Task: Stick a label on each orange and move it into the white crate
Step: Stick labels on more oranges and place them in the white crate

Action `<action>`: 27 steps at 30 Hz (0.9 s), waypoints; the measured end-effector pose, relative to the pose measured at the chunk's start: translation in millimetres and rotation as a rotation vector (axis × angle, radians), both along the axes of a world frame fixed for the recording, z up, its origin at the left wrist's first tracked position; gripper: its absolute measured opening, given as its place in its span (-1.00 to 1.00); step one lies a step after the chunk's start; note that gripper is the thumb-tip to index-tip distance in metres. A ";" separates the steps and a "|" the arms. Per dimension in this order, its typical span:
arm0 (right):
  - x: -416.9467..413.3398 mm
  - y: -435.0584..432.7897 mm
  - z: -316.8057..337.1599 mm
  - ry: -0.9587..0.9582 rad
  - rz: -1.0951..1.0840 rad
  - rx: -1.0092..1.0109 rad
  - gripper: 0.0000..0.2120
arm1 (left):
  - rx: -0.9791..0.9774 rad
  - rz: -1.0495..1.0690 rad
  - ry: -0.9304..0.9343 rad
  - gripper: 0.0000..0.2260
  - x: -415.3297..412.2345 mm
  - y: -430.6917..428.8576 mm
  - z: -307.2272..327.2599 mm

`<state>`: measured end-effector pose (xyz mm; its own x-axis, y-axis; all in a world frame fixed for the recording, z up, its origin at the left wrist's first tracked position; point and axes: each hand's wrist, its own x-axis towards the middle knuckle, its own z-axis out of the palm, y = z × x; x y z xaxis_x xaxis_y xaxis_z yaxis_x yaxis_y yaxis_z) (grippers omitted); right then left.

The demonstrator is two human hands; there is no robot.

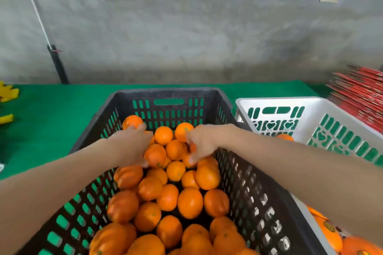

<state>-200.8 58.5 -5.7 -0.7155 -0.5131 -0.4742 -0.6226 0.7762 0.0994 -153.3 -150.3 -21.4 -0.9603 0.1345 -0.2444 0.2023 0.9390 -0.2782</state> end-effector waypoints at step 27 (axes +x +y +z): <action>-60.1 -13.3 -21.1 -0.104 -0.209 -0.239 -0.28 | 0.065 0.158 -0.161 -0.11 -45.4 -5.5 -36.2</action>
